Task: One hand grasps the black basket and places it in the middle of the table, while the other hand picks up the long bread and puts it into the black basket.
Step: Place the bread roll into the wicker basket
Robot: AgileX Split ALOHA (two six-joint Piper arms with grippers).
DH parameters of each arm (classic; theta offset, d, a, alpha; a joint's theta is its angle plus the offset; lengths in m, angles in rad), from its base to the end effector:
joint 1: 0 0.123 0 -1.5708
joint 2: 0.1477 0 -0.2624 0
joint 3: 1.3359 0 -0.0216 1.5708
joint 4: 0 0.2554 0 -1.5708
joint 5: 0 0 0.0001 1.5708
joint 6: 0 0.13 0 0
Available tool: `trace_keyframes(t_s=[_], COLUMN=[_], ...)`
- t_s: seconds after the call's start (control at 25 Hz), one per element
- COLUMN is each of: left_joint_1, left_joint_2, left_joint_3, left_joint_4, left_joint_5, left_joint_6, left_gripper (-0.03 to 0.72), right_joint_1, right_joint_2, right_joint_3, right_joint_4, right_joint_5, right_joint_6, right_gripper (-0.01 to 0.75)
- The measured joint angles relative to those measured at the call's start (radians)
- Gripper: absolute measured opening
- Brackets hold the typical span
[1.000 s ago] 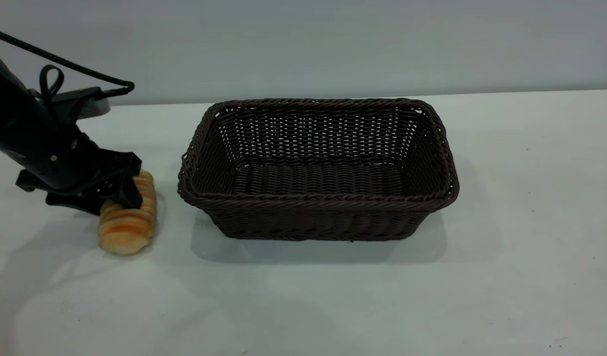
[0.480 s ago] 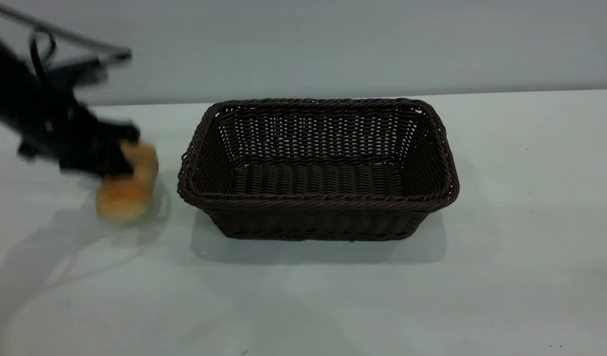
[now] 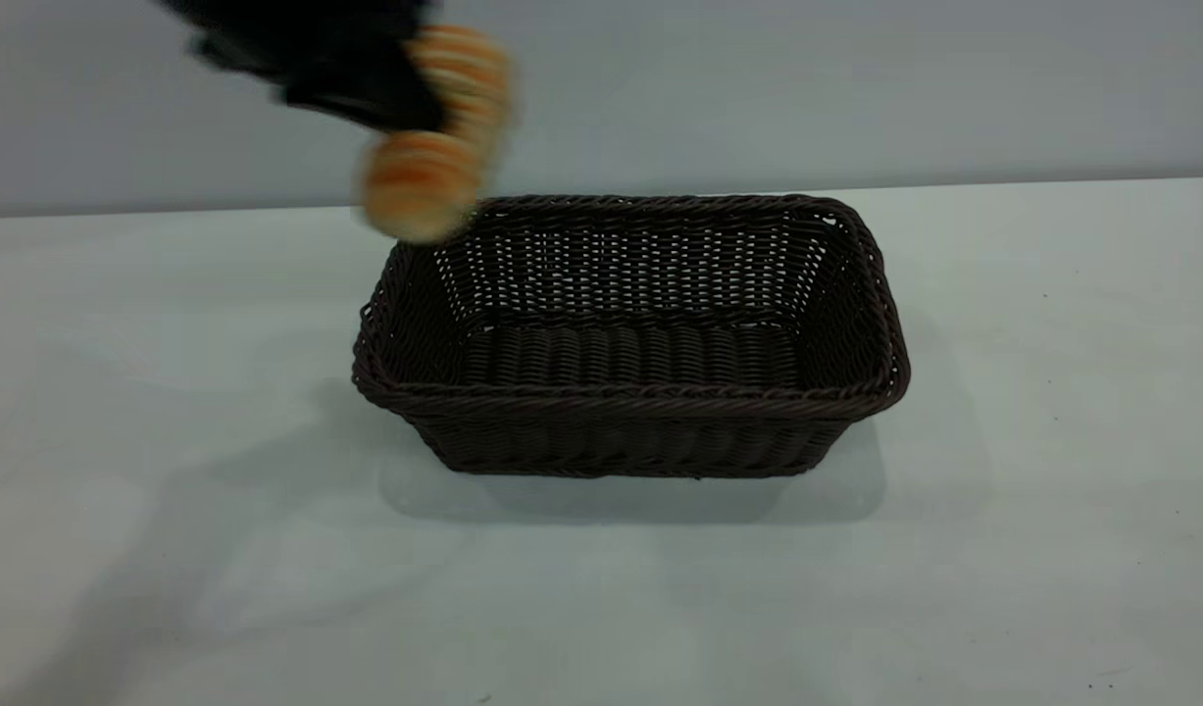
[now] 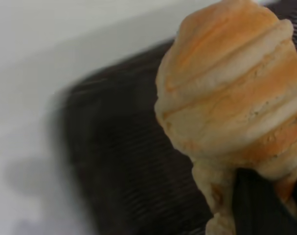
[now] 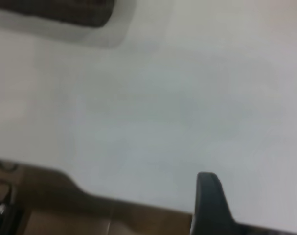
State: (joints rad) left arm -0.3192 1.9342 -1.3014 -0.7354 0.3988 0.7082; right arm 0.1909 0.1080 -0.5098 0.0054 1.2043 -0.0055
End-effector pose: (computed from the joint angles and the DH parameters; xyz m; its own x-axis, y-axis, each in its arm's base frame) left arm 0.4079 -0.1705 0.1436 -0.7061 0.2468 -0.6637 0.4759 0.8595 -0.1867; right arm 0.0583 0.0119 0.2431 -0.6432 -0.1279 -0.7549 -0.1958 0.9806 0.0006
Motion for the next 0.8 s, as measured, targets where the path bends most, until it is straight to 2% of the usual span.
trace_keyframes(t_s=[0.16,0.28,0.36,0.44,0.68,0.8], left_joint_1=[-0.144,-0.192,-0.202,-0.204,-0.204,-0.202], left_joint_2=[0.088,0.169,0.208,0.228,0.182,0.087], left_joint_3=[-0.002,-0.002,-0.002,-0.002,-0.002,-0.002], left_joint_4=[-0.001,-0.002,-0.004,-0.005,-0.005,-0.002], left_joint_5=[-0.144,-0.242,-0.279,-0.295,-0.296,-0.291], left_joint_6=[0.0,0.0,0.0,0.0,0.0,0.005], left_gripper=[0.083,0.087,0.126,0.203,0.568,0.636], right_joint_1=[0.0,0.0,0.0,0.0,0.0,0.0], right_joint_2=[0.0,0.0,0.0,0.0,0.0,0.0], right_joint_3=[0.03,0.034,0.037,0.037,0.037,0.037], right_joint_4=[-0.005,-0.005,-0.005,-0.005,-0.005,-0.005], right_joint_5=[-0.052,-0.063,-0.064,-0.064,-0.064,-0.064], right_joint_6=[0.006,0.006,0.006,0.006,-0.002,-0.002], right_gripper=[0.443,0.418,0.407,0.401,0.401,0.401])
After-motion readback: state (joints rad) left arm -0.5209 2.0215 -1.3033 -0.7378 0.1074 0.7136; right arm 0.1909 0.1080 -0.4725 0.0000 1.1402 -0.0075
